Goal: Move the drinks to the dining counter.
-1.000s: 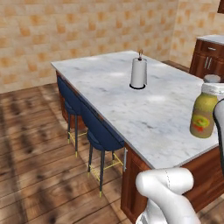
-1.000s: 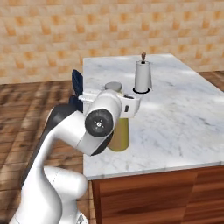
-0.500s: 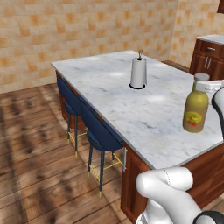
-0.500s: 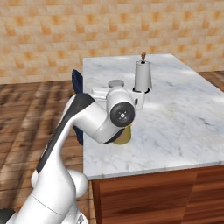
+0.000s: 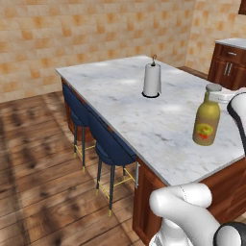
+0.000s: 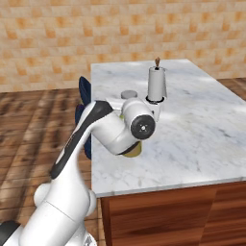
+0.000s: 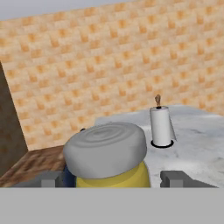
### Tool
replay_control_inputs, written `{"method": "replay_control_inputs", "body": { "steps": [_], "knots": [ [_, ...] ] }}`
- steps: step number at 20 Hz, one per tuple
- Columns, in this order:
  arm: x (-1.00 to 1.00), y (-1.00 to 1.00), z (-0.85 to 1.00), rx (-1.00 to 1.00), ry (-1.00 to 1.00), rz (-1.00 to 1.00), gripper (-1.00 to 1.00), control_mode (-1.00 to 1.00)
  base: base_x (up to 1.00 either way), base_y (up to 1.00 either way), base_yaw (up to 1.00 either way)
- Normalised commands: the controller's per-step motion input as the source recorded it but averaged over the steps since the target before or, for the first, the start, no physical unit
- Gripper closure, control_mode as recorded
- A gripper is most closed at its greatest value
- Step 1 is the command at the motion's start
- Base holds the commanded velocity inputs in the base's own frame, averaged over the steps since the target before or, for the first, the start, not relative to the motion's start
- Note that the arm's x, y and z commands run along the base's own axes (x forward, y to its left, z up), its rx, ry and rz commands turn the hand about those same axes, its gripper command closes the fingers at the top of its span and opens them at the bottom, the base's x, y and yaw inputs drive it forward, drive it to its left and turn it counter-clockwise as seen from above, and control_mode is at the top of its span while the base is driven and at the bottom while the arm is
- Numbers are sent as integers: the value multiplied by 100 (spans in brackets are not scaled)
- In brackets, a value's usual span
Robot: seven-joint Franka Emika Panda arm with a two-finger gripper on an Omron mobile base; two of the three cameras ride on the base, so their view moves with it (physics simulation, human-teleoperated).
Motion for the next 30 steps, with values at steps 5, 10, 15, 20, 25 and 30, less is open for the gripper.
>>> {"method": "replay_control_inputs", "body": {
  "steps": [5, 10, 15, 20, 25, 30],
  "knots": [
    [13, 0, -15, 2, 0, 1, 100, -100, 0, 0, 0],
    [10, 7, -11, -2, 0, 0, 100, -100, 0, 0, 0],
    [9, 2, -8, -1, 0, 0, 100, -100, 0, 0, 0],
    [5, 0, -16, 0, -2, 0, 100, -100, 0, 0, 0],
    [5, 0, -27, 0, -5, 0, 100, -100, 0, 0, 0],
    [11, 0, -23, 0, -2, 0, 100, -100, 0, 0, 0]
  ]
}}
